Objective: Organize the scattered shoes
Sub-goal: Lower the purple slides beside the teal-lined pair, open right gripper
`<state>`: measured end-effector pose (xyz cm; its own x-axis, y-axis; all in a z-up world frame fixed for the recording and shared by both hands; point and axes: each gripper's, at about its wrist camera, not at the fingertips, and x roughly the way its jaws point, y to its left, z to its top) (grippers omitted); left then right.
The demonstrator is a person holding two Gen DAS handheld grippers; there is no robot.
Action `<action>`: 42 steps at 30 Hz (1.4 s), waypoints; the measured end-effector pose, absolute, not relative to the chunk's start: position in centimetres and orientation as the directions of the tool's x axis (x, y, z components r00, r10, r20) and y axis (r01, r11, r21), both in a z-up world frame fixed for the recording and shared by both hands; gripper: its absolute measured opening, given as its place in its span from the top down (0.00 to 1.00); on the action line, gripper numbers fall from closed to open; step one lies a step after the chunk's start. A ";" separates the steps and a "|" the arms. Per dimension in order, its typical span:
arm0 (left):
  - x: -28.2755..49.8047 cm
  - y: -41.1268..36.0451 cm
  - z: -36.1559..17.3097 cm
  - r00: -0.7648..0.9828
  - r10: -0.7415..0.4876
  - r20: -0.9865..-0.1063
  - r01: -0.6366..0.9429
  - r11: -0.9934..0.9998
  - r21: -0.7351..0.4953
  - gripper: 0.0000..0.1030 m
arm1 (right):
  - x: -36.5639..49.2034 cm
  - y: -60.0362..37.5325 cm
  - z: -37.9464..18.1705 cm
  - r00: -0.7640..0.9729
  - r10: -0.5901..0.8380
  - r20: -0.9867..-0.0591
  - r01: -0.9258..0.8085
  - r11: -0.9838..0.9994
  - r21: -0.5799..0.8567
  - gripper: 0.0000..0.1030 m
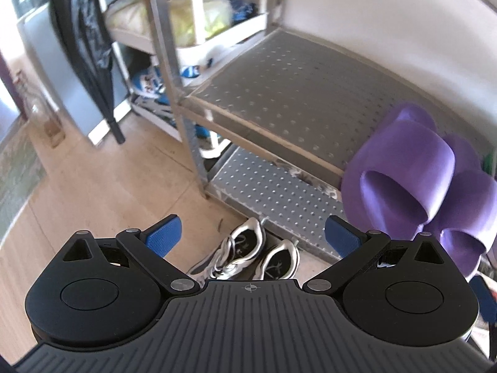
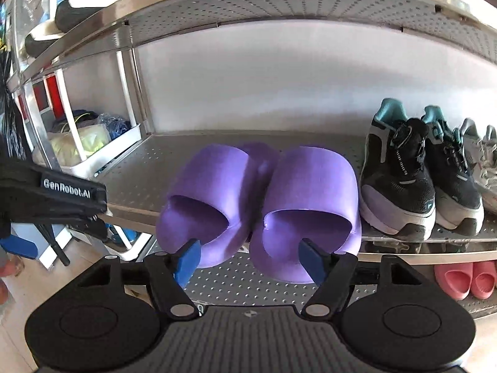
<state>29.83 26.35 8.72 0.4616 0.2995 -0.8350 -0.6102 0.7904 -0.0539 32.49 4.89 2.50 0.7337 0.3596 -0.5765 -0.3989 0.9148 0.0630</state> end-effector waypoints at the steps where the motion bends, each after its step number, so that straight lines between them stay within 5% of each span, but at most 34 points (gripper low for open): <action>1: 30.0 26.2 8.7 0.463 0.299 -0.834 -0.602 0.797 -0.048 0.02 | 32.7 4.9 2.5 0.736 0.354 -0.578 -0.396 0.917 0.058 0.31; 23: 31.0 26.1 7.6 0.453 0.300 -0.840 -0.594 0.804 -0.034 0.02 | 35.0 7.0 0.9 0.731 0.356 -0.582 -0.383 0.920 0.082 0.33; 26: 31.1 26.1 7.6 0.451 0.296 -0.842 -0.596 0.802 -0.037 0.02 | 35.5 7.5 1.0 0.743 0.347 -0.572 -0.373 0.925 0.076 0.38; 28: 31.1 26.0 7.6 0.452 0.298 -0.840 -0.594 0.804 -0.034 0.02 | 36.1 8.2 1.1 0.747 0.340 -0.571 -0.384 0.922 0.046 0.59; 36: 31.0 26.0 7.7 0.452 0.311 -0.836 -0.607 0.794 -0.033 0.02 | 39.1 10.9 2.0 0.740 0.312 -0.595 -0.461 0.881 -0.110 0.69; 42: 30.8 26.2 7.8 0.453 0.310 -0.836 -0.608 0.793 -0.035 0.02 | 42.2 9.3 2.1 0.737 0.307 -0.602 -0.422 0.905 -0.054 0.74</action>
